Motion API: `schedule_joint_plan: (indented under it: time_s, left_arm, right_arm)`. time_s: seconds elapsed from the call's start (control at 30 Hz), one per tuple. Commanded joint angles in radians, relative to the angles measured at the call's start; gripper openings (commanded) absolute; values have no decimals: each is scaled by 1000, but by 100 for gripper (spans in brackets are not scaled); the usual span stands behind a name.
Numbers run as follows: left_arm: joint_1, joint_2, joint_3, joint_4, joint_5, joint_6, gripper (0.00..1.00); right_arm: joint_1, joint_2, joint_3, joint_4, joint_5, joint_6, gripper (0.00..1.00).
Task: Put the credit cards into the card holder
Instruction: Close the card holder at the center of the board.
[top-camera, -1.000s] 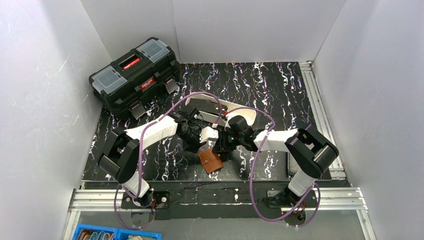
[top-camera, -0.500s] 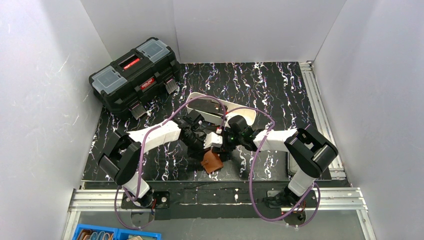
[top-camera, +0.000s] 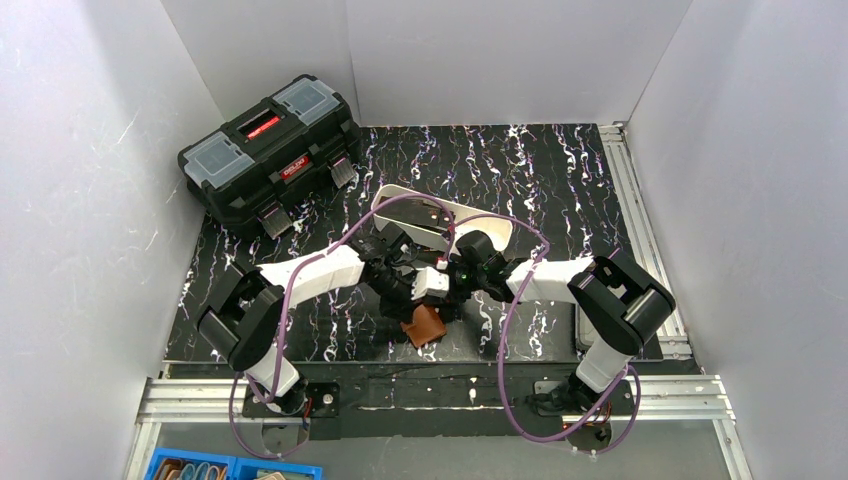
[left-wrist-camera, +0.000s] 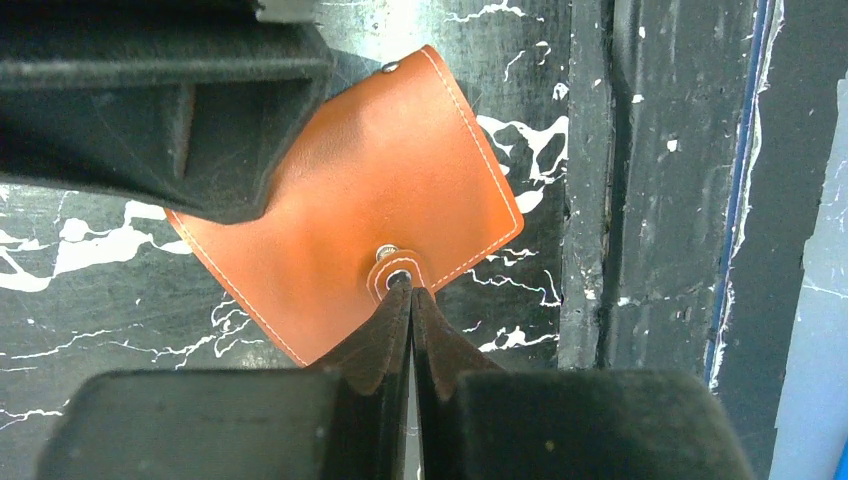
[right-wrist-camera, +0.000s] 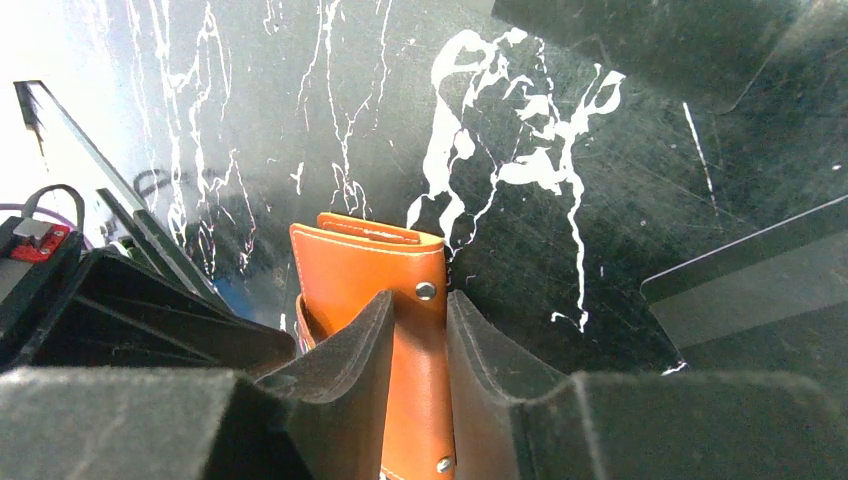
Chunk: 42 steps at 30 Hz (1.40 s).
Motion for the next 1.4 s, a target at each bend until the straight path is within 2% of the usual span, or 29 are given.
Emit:
schedule_joint_plan:
  time_s: [0.0, 0.43, 0.73, 1.37]
  left_arm:
    - [-15, -17, -10, 14, 21, -4, 0]
    - [-19, -64, -17, -55, -2, 43, 0]
    - [-28, -7, -10, 3, -45, 26, 0]
    - [-81, 8, -23, 70, -106, -40, 0]
  right_arm:
    - [7, 25, 11, -24, 18, -4, 33]
    - [7, 25, 10, -24, 18, -2, 33]
    - [7, 23, 9, -24, 20, 2, 33]
    - [7, 30, 8, -10, 7, 12, 33]
